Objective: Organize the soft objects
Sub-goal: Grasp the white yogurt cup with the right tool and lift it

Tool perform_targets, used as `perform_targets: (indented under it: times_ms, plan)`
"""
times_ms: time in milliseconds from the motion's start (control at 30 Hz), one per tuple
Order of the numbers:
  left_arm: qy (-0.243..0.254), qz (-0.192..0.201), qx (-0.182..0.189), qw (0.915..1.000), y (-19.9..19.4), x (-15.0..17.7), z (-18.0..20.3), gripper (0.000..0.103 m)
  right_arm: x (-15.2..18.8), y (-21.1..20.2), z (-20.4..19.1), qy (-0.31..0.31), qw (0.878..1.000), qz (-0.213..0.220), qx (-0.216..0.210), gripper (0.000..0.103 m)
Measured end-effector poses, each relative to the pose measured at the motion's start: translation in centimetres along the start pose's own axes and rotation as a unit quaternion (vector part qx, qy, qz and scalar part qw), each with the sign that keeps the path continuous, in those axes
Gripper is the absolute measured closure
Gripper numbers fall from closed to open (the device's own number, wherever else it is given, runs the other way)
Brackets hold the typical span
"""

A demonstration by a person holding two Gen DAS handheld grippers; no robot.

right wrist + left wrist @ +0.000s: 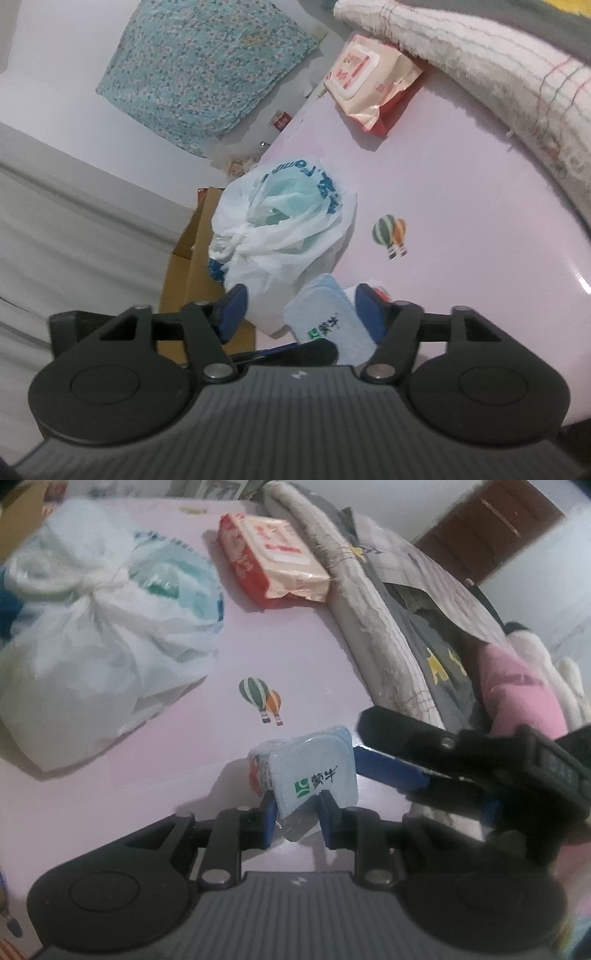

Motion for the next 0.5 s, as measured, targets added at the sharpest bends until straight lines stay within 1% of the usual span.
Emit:
perform_targets:
  times_ms: [67,200,300,400,433,500]
  plan:
    - [-0.012,0.006,0.003,0.9999,-0.1,-0.2,-0.6,0.079,-0.1,0.6,0.1,0.01,1.0,-0.008,0.004,0.033]
    - [-0.022,0.016,0.0,0.9996,-0.3,-0.6,-1.3,0.077,-0.2,1.5,0.2,0.032,0.999,-0.02,-0.002,0.033]
    - [-0.033,0.018,0.007,0.9993,-0.6,-0.9,-1.7,0.077,-0.2,1.4,-0.4,0.031,0.999,-0.025,-0.006,0.03]
    - [-0.034,0.023,0.012,0.9991,-0.8,-1.2,-1.8,0.077,-0.4,1.4,-0.6,0.031,0.999,-0.026,-0.01,0.029]
    - [-0.033,0.023,0.012,0.9991,-0.8,-1.2,-1.8,0.076,-0.4,1.5,-0.5,0.034,0.999,-0.028,-0.009,0.029]
    - [-0.03,0.022,0.013,0.9992,-0.6,-1.1,-1.8,0.066,-0.2,1.9,-0.3,0.039,0.999,-0.036,-0.007,0.029]
Point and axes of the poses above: each gripper's, at about its wrist camera, not at the fingertips, and y roughly the way its jaws point, z to its right, x to its underside, the point moved 7 cm from there along y, roughly the way its jaws point, and after that the axes turned 15 degrees about x, right-handed, at the moved point
